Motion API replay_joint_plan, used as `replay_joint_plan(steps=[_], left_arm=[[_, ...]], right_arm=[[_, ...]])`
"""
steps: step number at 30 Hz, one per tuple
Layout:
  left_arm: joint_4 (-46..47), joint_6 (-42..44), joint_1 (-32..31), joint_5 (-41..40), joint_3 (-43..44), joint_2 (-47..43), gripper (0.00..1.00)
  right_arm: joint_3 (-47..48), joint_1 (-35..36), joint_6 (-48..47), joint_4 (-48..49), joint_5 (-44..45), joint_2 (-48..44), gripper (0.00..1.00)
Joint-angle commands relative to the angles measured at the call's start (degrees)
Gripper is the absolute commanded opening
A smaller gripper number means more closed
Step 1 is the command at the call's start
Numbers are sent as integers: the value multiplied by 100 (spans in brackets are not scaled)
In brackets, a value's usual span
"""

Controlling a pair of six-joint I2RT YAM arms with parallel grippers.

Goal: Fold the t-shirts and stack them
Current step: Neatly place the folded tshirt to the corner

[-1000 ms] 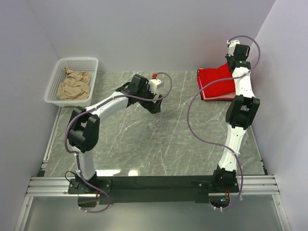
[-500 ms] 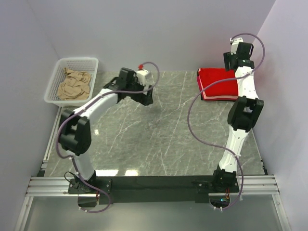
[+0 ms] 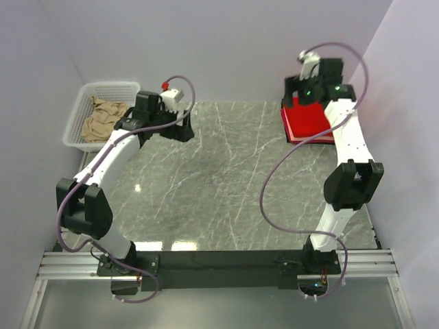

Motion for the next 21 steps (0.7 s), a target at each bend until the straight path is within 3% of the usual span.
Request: replay_joint_plan(steps=[1,3,6,13,21], left_arm=[[-486,69,181,-172,-454,-409,100],[-479,166,199,-435,-789,-646,100],[-391,263,208,-481,-1510,-1042,100],[-426,676,208,-788,-2530,-1587,99],[-215,397,208,-1192,-2795,-2123,100]], right_arm=[[-1175,437,141,-538,-502,-502,91],[-2314,701,106,-220,-511,-1063,91],[-3285,1017,88,10,-616,-1522,91],[-4220,1527,246,10,-485,-2069,91],[-4703,1589,650,-25,-178,-2639,93]])
